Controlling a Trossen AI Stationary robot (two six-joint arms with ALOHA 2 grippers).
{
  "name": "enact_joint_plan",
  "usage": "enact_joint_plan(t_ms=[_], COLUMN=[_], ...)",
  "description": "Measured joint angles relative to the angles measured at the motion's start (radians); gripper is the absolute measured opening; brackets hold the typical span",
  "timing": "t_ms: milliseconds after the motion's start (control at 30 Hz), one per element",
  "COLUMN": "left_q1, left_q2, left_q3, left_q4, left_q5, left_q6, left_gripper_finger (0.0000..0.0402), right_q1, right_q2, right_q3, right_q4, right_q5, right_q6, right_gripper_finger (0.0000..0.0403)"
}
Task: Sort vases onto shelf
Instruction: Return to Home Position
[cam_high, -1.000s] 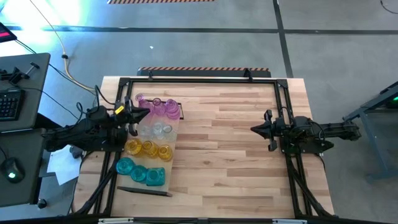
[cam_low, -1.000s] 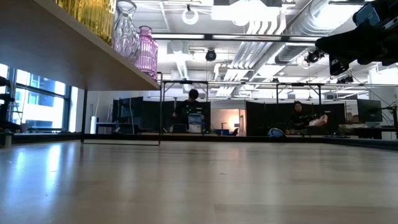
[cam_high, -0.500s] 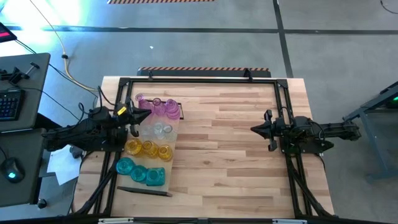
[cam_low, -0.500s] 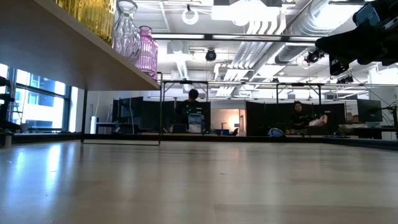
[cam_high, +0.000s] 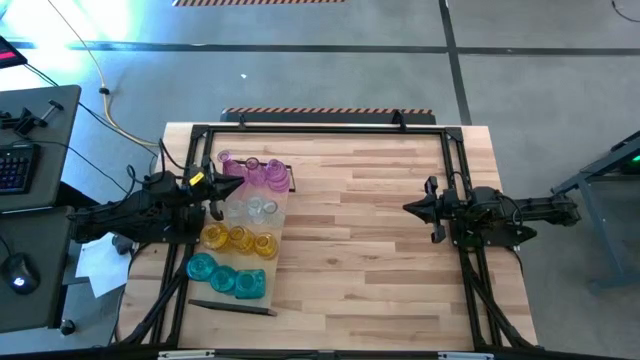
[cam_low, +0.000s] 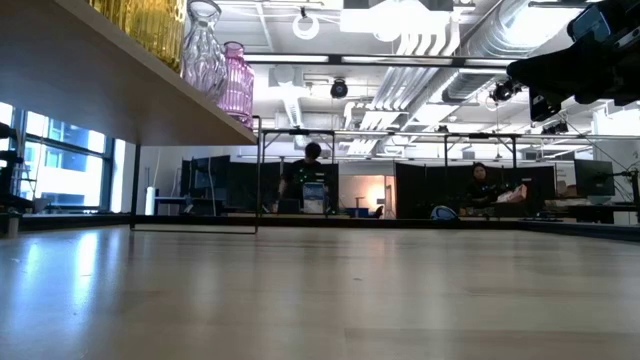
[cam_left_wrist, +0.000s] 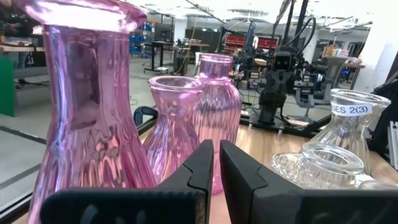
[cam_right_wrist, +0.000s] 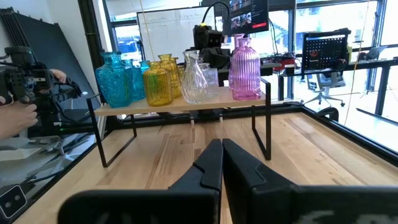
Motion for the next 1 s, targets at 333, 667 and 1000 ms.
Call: enact_joint_plan(t_ms=[333,667,1000], left_q1=[0.0,0.0,0.0], left_q2=[0.0,0.0,0.0], left_q3=[0.0,0.0,0.0], left_q4=[-0.003,-0.01,-0.012], left_q5=[0.0,0.0,0.0], left_q6=[0.0,0.0,0.0], left_gripper_finger=[0.0021,0.0021,0.0021], right_q1=[0.0,0.0,0.0], right_q2=[0.0,0.0,0.0], right_q3=[0.0,0.0,0.0], right_q4=[0.0,0.0,0.0], right_q5=[0.0,0.0,0.0], right_q6=[0.0,0.0,0.0], right_gripper_finger=[0.0,0.0,0.0])
